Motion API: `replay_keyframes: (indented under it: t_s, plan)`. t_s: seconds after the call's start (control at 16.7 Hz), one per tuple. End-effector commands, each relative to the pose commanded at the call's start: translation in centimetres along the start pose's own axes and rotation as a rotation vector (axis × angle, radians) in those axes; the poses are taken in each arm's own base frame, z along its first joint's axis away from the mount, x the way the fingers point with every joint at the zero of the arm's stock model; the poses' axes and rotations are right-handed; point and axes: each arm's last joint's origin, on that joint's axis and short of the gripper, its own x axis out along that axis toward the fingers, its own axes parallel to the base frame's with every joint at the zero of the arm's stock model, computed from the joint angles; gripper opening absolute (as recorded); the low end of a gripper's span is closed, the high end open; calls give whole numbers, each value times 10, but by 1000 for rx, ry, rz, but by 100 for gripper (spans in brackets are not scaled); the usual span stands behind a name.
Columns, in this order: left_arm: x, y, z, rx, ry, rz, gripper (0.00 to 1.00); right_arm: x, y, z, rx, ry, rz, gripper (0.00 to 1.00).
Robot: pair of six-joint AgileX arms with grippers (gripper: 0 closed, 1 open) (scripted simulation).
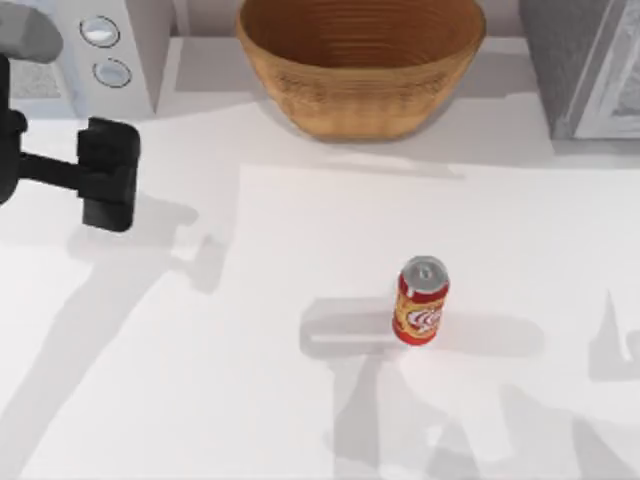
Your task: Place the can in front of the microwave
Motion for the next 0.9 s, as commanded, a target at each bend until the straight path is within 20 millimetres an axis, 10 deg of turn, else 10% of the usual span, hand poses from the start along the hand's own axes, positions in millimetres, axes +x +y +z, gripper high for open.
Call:
replay_keyframes:
  t_s: [0.42, 0.9]
  plan:
    - [104, -88, 86, 176, 464, -153, 100, 0, 0, 0, 0, 0, 0, 100]
    - [210, -209, 60, 391, 847, -205, 100, 0, 0, 0, 0, 0, 0, 100]
